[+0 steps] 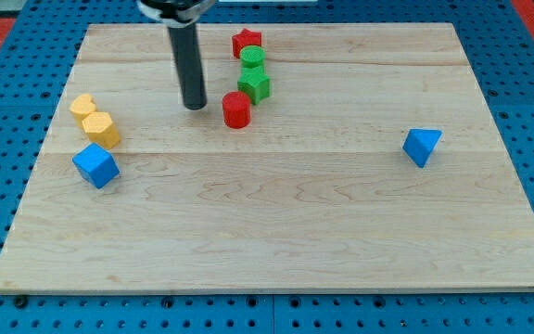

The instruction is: Move the blue cube to the bottom of the red circle

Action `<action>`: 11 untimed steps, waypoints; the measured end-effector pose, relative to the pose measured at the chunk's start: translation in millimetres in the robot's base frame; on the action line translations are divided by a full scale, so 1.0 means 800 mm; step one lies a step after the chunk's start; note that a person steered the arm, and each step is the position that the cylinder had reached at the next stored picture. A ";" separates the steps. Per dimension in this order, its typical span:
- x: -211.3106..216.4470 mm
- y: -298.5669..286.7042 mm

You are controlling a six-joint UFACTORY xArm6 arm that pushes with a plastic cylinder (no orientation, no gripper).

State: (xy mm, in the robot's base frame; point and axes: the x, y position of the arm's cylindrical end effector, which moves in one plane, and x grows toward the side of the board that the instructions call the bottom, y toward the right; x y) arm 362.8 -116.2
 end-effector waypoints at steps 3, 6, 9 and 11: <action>0.053 -0.046; 0.075 -0.107; 0.114 -0.127; 0.151 -0.140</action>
State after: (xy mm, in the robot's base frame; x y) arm 483.5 -227.8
